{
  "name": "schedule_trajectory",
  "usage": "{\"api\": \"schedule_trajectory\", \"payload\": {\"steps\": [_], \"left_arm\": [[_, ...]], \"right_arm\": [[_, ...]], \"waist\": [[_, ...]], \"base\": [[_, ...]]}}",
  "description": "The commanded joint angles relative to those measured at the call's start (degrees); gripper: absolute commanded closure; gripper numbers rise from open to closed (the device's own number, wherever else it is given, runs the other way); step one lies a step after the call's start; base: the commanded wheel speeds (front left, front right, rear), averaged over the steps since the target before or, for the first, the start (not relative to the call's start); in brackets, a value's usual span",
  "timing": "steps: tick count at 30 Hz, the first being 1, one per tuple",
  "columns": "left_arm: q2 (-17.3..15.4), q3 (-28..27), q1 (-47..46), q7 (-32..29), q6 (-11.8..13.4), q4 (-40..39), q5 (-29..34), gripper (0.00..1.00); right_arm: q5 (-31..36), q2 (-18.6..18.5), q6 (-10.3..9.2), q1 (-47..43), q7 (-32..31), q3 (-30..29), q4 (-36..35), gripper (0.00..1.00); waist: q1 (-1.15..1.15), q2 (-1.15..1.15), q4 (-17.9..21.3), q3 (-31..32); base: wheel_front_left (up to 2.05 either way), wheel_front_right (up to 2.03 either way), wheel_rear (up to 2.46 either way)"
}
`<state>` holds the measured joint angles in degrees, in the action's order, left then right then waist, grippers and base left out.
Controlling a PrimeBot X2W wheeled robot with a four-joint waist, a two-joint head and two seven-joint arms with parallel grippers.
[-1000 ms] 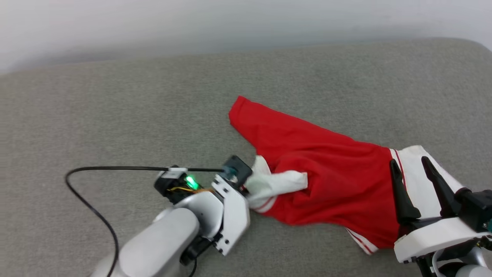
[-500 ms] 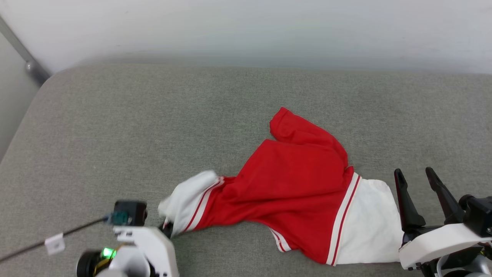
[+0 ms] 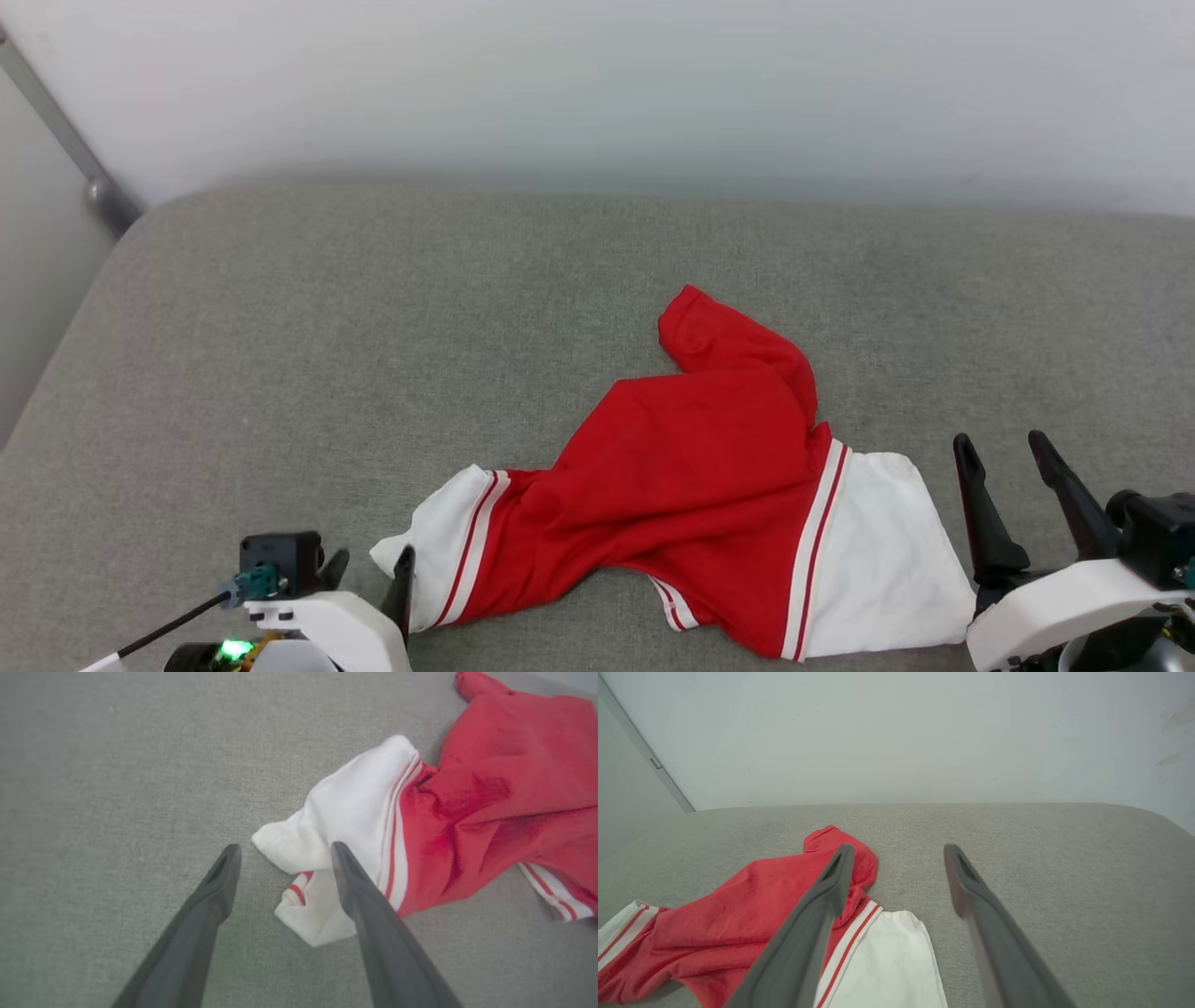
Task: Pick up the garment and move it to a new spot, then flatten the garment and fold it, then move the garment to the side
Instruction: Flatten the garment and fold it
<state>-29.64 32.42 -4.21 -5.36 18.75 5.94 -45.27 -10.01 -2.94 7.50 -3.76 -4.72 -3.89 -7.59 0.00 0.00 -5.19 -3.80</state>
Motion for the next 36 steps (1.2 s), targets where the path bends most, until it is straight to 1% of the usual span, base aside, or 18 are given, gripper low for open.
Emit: {"api": "schedule_trajectory", "payload": {"steps": [1, 3, 4, 11, 15, 17, 18, 20, 22, 25, 28, 36], "left_arm": [[0.1, -0.1, -0.7, 1.0, 0.3, -0.4, 0.6, 0.0], [-0.5, -0.3, -1.3, 3.1, 0.4, -1.2, 2.3, 0.0], [-0.6, -0.5, -2.0, 5.7, 0.3, -2.2, 3.7, 0.0], [-0.3, -1.2, -3.3, 16.2, -0.9, -5.6, 8.3, 0.0], [0.4, -1.6, -3.4, 19.0, -1.4, -7.0, 10.1, 0.0], [0.7, -1.8, -3.3, 19.6, -1.5, -7.7, 11.0, 0.0], [0.9, -1.9, -3.2, 19.8, -1.5, -8.1, 11.4, 0.0], [1.2, -2.1, -3.2, 20.1, -1.5, -8.7, 11.9, 0.0], [1.4, -2.1, -3.6, 20.2, -1.8, -9.6, 12.5, 0.0], [1.4, -2.1, -4.6, 20.3, -2.4, -10.5, 13.2, 0.0], [1.9, -2.7, -5.6, 20.4, -2.7, -10.9, 13.8, 0.0], [4.0, -4.1, -6.7, 20.6, -3.9, -10.1, 14.3, 0.0]], "right_arm": [[0.4, 0.1, -0.02, -0.7, -0.2, 0.1, -0.1, 0.0], [0.3, 0.1, -0.02, -1.4, -0.5, 0.2, -0.1, 0.0], [0.2, 0.1, -0.02, -1.9, -0.7, 0.1, -0.3, 0.0], [-0.3, 0.1, -0.02, -3.4, -2.0, -0.3, -1.2, 0.0], [-1.4, 0.1, -0.02, -4.1, -4.0, -1.5, -0.9, 0.0], [-1.9, 0.1, -0.02, -4.8, -7.8, -2.5, 0.3, 0.0], [-2.1, -0.1, -0.02, -5.2, -10.7, -3.1, 1.4, 0.0], [-3.1, -1.4, -0.02, -4.7, -16.1, -4.1, 3.1, 0.0], [-4.0, -3.4, -0.02, -4.5, -21.6, -4.1, 5.0, 0.0], [-5.7, -5.9, -0.02, -3.4, -28.2, -3.3, 6.6, 0.0], [-6.9, -7.6, -0.02, -1.9, -32.0, -2.7, 7.5, 0.0], [-9.2, -9.5, -0.03, 1.6, -39.0, 0.2, 13.3, 0.0]], "waist": [[0.0, 0.0, 0.2, 1.0], [0.0, 0.0, 0.4, 2.0], [0.0, 0.0, 0.7, 2.9], [0.0, 0.0, 1.5, 4.2], [0.0, 0.0, 1.5, 4.4], [0.0, 0.0, 1.4, 4.4], [0.0, 0.0, 1.2, 4.4], [0.0, 0.0, 0.9, 4.1], [0.0, 0.0, 0.1, 3.4], [0.0, 0.0, -1.4, 1.4], [0.0, 0.0, -2.7, -0.9], [0.0, 0.0, -5.0, -5.2]], "base": [[0.0, 0.0, 0.0], [0.0, 0.0, 0.0], [0.0, 0.0, 0.0], [0.0, 0.0, 0.0], [0.0, 0.0, 0.0], [0.0, 0.0, 0.0], [0.0, 0.0, 0.0], [0.0, 0.0, 0.0], [0.0, 0.0, 0.0], [0.0, 0.0, 0.0], [0.0, 0.0, 0.0], [0.0, 0.0, 0.0]]}}
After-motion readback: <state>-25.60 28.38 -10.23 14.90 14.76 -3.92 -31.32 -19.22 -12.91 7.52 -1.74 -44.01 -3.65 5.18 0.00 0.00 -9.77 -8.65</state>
